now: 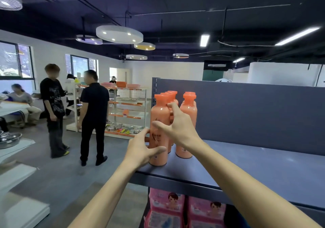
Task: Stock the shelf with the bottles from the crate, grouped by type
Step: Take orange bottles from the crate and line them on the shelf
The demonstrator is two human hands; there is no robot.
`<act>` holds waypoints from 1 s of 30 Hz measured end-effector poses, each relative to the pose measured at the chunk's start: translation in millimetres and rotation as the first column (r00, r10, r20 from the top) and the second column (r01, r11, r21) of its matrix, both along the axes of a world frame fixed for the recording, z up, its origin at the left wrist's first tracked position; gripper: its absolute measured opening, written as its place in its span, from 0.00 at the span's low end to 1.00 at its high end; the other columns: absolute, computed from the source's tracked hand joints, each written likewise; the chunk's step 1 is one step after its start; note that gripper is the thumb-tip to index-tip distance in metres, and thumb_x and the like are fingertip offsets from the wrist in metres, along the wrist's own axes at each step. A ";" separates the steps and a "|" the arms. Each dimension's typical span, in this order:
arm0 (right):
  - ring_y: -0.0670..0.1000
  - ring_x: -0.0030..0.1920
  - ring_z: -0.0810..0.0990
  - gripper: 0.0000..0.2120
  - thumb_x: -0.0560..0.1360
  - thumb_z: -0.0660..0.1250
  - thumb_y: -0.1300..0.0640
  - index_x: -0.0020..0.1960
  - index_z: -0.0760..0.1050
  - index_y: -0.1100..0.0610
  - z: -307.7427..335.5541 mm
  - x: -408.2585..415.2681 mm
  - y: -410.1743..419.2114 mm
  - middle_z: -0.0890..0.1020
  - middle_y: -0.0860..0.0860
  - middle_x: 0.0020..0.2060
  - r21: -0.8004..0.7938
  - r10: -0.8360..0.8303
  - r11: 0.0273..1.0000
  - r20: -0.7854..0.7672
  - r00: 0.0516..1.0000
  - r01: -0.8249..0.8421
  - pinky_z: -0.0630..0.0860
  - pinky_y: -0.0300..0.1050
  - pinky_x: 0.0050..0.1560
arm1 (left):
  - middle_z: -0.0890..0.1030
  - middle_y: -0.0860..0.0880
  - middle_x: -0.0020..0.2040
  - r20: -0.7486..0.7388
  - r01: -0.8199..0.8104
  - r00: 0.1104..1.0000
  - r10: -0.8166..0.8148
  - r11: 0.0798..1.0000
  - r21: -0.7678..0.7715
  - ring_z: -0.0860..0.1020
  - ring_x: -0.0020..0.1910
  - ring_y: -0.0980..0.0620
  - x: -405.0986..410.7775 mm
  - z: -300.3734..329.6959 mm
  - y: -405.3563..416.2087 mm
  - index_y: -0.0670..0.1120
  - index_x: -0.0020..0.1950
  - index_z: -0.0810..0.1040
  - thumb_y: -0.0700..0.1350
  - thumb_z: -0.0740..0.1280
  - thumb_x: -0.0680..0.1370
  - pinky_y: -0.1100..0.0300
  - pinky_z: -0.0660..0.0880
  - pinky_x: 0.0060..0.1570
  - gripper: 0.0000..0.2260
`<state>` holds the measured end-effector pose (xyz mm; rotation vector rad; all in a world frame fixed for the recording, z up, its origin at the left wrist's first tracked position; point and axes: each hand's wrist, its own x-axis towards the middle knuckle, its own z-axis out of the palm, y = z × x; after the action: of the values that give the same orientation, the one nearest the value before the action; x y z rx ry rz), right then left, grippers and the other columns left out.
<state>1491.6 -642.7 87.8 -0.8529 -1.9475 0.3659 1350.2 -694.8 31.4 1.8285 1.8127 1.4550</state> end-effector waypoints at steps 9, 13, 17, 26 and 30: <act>0.54 0.52 0.79 0.28 0.70 0.74 0.43 0.63 0.68 0.50 -3.8 -6.9 12.5 0.79 0.53 0.51 0.044 -0.083 0.996 0.036 0.996 0.082 0.76 0.53 0.56 | 0.80 0.57 0.52 0.017 0.043 0.999 -0.043 0.999 -0.005 0.80 0.51 0.54 -7.1 -3.4 17.4 0.53 0.63 0.76 0.59 0.80 0.63 0.58 0.77 0.51 0.31; 0.53 0.52 0.78 0.29 0.70 0.74 0.42 0.65 0.67 0.50 -5.1 -5.1 15.3 0.78 0.52 0.52 0.077 -0.110 0.991 0.044 0.993 0.106 0.76 0.53 0.56 | 0.81 0.59 0.51 0.017 0.064 0.998 -0.064 0.998 0.003 0.82 0.49 0.54 -5.2 -2.8 20.1 0.54 0.62 0.77 0.60 0.80 0.62 0.53 0.79 0.51 0.31; 0.53 0.52 0.78 0.30 0.70 0.74 0.42 0.65 0.66 0.49 -7.2 -6.0 18.3 0.77 0.52 0.53 0.088 -0.111 0.990 0.038 0.993 0.107 0.76 0.53 0.57 | 0.81 0.59 0.51 0.041 0.096 0.995 -0.096 0.995 0.007 0.83 0.43 0.55 -6.7 -4.9 20.9 0.54 0.60 0.76 0.59 0.80 0.62 0.52 0.81 0.46 0.29; 0.54 0.52 0.78 0.32 0.70 0.73 0.41 0.69 0.64 0.48 -8.6 -7.0 16.5 0.76 0.53 0.54 0.057 -0.130 0.990 0.044 0.991 0.127 0.77 0.52 0.56 | 0.79 0.63 0.49 0.007 0.060 0.998 -0.060 0.998 -0.004 0.80 0.50 0.57 -6.9 -6.0 21.0 0.55 0.62 0.75 0.59 0.80 0.63 0.55 0.78 0.52 0.30; 0.55 0.49 0.77 0.30 0.71 0.72 0.43 0.68 0.63 0.48 -7.9 -7.8 10.5 0.76 0.53 0.50 0.031 -0.145 0.989 0.056 0.988 0.143 0.76 0.51 0.53 | 0.81 0.57 0.52 0.011 0.047 0.999 -0.047 0.999 -0.015 0.78 0.55 0.54 -4.2 -4.5 18.2 0.52 0.61 0.76 0.56 0.80 0.64 0.57 0.75 0.54 0.28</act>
<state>1483.8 -632.2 79.8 -0.9897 -1.9263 0.2308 1346.1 -676.6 26.9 1.8397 1.7588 1.4276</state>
